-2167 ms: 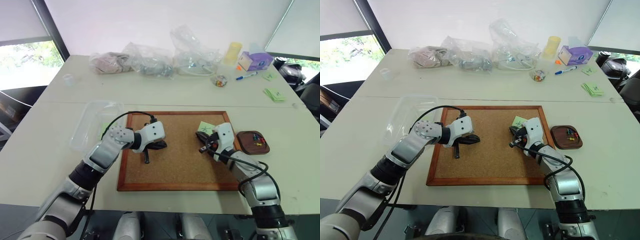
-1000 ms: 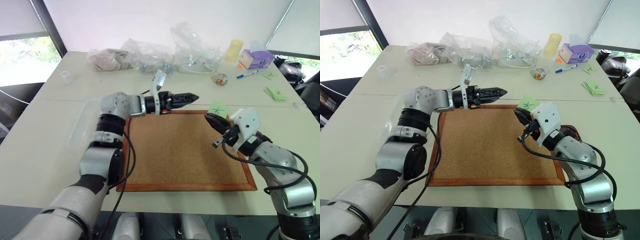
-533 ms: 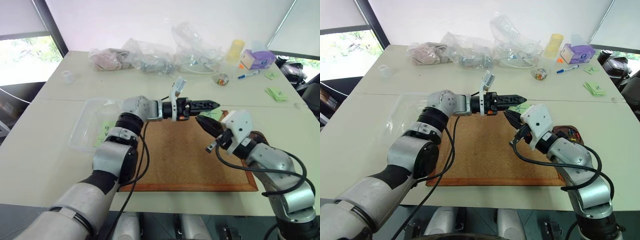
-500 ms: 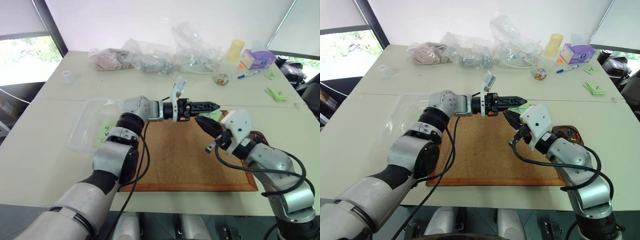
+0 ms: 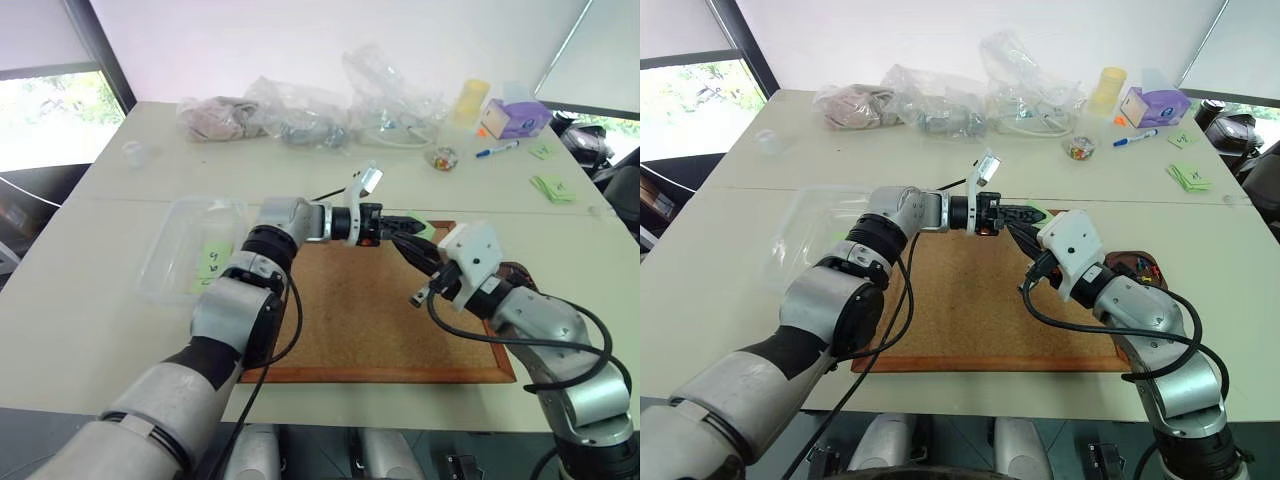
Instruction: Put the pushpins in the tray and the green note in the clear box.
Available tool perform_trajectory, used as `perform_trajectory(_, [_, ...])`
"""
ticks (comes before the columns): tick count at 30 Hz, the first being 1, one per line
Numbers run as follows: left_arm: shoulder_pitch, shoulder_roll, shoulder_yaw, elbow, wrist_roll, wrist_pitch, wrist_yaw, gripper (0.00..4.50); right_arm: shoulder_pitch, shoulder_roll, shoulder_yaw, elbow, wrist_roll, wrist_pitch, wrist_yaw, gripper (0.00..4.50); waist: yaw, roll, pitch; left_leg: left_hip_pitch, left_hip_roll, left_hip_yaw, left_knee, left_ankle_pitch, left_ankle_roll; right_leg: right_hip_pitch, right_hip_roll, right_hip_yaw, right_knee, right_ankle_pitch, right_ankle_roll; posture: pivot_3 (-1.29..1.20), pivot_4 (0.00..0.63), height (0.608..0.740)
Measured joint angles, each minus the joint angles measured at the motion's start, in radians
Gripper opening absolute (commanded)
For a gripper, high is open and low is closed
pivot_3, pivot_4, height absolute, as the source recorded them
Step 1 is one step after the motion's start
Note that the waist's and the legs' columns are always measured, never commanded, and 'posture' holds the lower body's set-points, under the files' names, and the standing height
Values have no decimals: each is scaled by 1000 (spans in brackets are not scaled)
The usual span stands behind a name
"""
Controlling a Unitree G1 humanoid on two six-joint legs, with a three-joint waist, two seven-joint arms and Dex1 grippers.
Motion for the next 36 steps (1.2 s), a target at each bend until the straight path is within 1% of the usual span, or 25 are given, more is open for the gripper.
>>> perform_trajectory(3, [5, 0, 18, 19, 2, -1, 15, 52, -13, 32, -16, -28, 8, 3, -33, 0, 1, 0, 0, 0, 0, -1, 0, 0, 0, 0, 0, 0, 0, 0, 0, 0, 150, 737])
perform_trajectory(6, [5, 9, 55, 22, -12, 4, 26, 52, -13, 110, -58, -42, 59, 25, -87, 0, 1, 0, 0, 0, 0, -1, 0, 0, 0, 0, 0, -1, 0, 0, 1, 0, 150, 737])
perform_trajectory(8, [5, 17, 78, 19, -26, 21, 33, 52, -10, 185, -119, -42, 108, 44, -142, 0, 1, 0, 0, 0, 0, -1, 0, 0, 0, 0, 0, -1, 0, 0, 1, 0, 150, 737])
perform_trajectory(10, [18, 27, 91, -19, -38, 49, 31, 52, 0, 200, -192, -24, 122, 56, -192, 0, 3, 0, 0, -1, 0, -1, 0, 0, 0, 0, 0, -1, 0, 0, 1, 0, 150, 737])
perform_trajectory(12, [93, 47, 61, -173, -42, 63, 4, 52, 29, 200, -276, 41, 109, 65, -243, 0, 2, 0, 0, -1, 0, 0, 0, 0, 0, 0, -1, -1, 0, 0, 1, 0, 150, 737])
perform_trajectory(13, [159, 59, 26, -294, -44, 66, -13, 52, 44, 199, -315, 97, 99, 75, -268, 0, 0, 0, 0, -1, 1, 0, 0, 0, 0, 0, -1, 0, 0, 0, 1, 0, 150, 737])
perform_trajectory(15, [257, 67, -7, -440, -49, 75, -24, 52, 68, 198, -362, 189, 80, 84, -298, 0, 0, 2, 0, -1, 1, 1, 0, 0, 0, 0, -1, 0, 1, 0, 1, 0, 150, 737])
perform_trajectory(16, [316, 57, -7, -526, -66, 85, -13, 52, 69, 198, -372, 233, 74, 83, -309, 0, 0, 3, 0, 0, 2, 1, 0, 0, 0, 0, -1, 0, 1, 0, 1, 0, 150, 737])
perform_trajectory(18, [386, 18, -7, -637, -99, 107, 24, 52, 69, 198, -379, 292, 59, 76, -323, 0, 0, 3, 0, 0, 1, 1, 0, 0, -1, 0, -1, 0, 2, 1, 1, 0, 150, 737])
perform_trajectory(22, [440, -24, 3, -819, -165, 142, 111, 52, 66, 192, -364, 381, 25, 69, -337, 0, -1, 3, 0, 0, 1, 0, 0, 0, 0, 0, -1, 1, 2, 1, 1, 0, 150, 737])
perform_trajectory(25, [442, -22, 20, -871, -201, 158, 160, 52, 66, 186, -363, 426, 13, 66, -340, 0, -3, 5, -1, 1, 1, 0, 0, 0, 0, 0, 0, 1, 2, 1, 1, 0, 150, 737])
perform_trajectory(33, [483, -2, 17, -896, -238, 173, 209, 52, 67, 179, -362, 475, -1, 64, -333, 0, -2, 5, -1, 1, 1, 0, 0, 0, 0, 1, 0, 1, 2, 1, 1, 0, 150, 737])
perform_trajectory(34, [483, 0, 17, -896, -245, 173, 212, 0, 67, 179, -362, 475, -1, 63, -332, 609, -1, 5, -1, 1, 1, 0, 0, 0, 0, 1, 0, 1, 2, 1, 1, 0, 150, 737])
perform_trajectory(36, [483, 4, 16, -896, -251, 173, 217, 0, 68, 179, -362, 476, 0, 63, -329, 1340, -1, 5, -1, 1, 1, 0, 0, 0, 0, 1, 0, 1, 2, 1, 1, 0, 150, 737])
